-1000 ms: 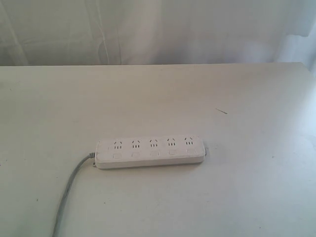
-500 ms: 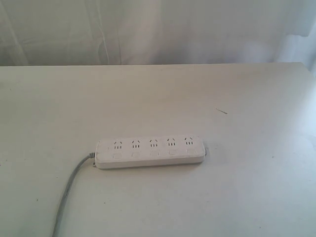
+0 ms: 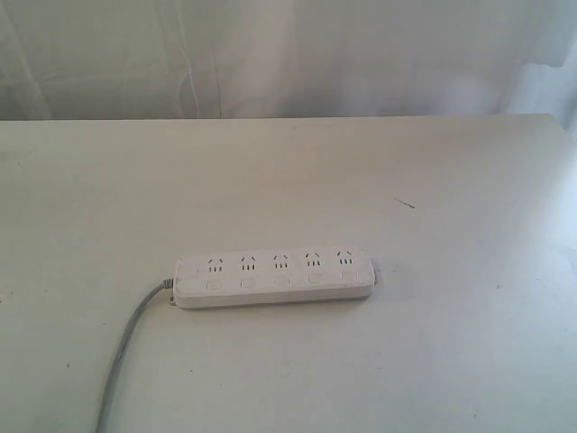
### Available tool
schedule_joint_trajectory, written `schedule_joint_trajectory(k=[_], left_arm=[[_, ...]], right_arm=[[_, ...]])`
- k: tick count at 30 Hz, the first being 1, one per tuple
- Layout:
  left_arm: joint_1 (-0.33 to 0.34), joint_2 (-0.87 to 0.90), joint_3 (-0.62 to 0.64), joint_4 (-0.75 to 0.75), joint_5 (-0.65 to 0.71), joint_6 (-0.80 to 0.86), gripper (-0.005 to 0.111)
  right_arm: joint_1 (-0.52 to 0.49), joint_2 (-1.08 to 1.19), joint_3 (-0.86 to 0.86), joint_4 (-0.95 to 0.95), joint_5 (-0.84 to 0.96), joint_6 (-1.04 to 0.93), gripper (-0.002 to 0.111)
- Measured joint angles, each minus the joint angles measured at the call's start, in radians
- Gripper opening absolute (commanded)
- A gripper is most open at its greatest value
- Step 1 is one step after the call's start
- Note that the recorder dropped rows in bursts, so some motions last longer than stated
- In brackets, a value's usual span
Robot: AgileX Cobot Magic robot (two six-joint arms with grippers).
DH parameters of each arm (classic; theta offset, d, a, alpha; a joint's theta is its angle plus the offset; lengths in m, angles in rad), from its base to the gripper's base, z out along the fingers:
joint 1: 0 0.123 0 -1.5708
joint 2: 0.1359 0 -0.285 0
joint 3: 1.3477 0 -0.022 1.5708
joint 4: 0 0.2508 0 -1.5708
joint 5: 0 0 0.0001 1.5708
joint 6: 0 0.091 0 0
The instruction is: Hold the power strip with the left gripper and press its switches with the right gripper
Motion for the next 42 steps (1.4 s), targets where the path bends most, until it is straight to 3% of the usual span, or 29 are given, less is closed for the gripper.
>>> schedule_joint_trajectory(k=[42], left_arm=[[0.000,0.000,0.000,0.000,0.000,0.004,0.000]], right_arm=[[0.000,0.000,0.000,-0.081,-0.004,0.000,0.000]])
